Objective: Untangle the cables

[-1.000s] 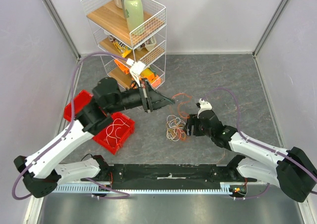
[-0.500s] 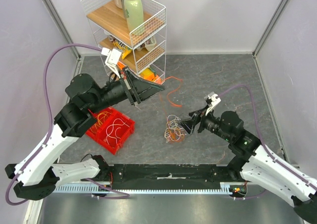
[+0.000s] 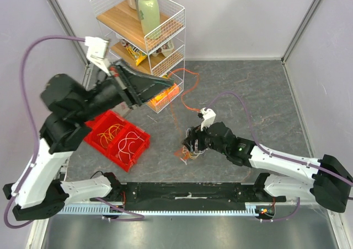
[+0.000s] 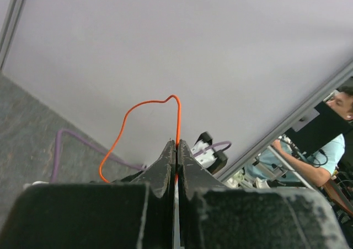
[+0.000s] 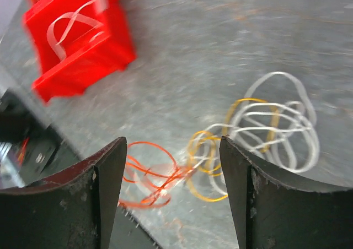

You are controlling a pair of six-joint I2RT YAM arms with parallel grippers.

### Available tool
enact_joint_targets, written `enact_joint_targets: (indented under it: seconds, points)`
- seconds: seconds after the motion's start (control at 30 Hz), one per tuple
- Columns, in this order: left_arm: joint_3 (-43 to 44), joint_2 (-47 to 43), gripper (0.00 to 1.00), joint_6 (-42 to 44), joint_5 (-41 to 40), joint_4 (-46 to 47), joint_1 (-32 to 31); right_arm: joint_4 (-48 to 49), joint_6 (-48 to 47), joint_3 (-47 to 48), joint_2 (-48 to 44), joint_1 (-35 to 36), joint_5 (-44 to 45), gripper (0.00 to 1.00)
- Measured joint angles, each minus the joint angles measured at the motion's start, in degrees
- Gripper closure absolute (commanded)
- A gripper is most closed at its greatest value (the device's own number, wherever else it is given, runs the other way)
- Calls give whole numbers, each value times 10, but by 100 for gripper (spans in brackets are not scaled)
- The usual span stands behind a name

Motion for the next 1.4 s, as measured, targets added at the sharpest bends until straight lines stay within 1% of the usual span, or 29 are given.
enact_joint_targets:
  seconds: [0.07,0.2,0.27,0.37,0.43,0.53,0.63,0.73,0.8,0.87,0.93,1.0,1.07,1.13,1.2,1.27,1.3,1.4]
  points:
    - [38,-4,98,4,-1,-9,0,-12,22,0,5,-13,54,28]
    - [103,-28,98,19,-10,-23,0,-28,56,-1,22,-61,110,29]
    - [126,-41,98,29,-21,-23,0,-48,60,-1,37,-74,128,27]
    - [150,-63,98,40,-39,-19,0,-80,52,-1,45,-75,131,22]
    - [162,-68,98,47,-49,-13,0,-94,31,-1,42,-75,119,20]
    - [162,-61,98,58,-71,-17,0,-99,-21,-1,24,-70,65,15]
    - [152,-49,99,63,-85,-24,0,-87,-72,-2,-16,-34,7,14]
    - [136,-33,98,68,-95,-32,0,-49,-98,-3,-51,2,-46,14]
    - [130,-24,98,70,-102,-42,0,-6,-107,-9,-64,19,-86,14]
    - [128,-19,98,72,-106,-51,0,26,-111,-11,-59,35,-112,14]
    - [127,-16,98,72,-109,-57,0,54,-111,-5,-29,62,-110,16]
    - [127,-17,98,72,-111,-62,0,73,-110,9,14,87,-99,21]
    - [127,-24,98,72,-116,-66,0,83,-99,31,61,106,-63,23]
    - [133,-31,98,72,-121,-73,0,82,-72,69,119,114,12,29]
    - [144,-36,98,73,-124,-81,0,70,-33,91,155,112,96,34]
    - [161,-43,98,76,-130,-89,0,51,20,90,170,92,163,41]
    - [165,-46,98,78,-133,-91,0,44,35,85,170,78,179,43]
    - [175,-67,98,85,-150,-99,0,24,78,53,168,-7,206,44]
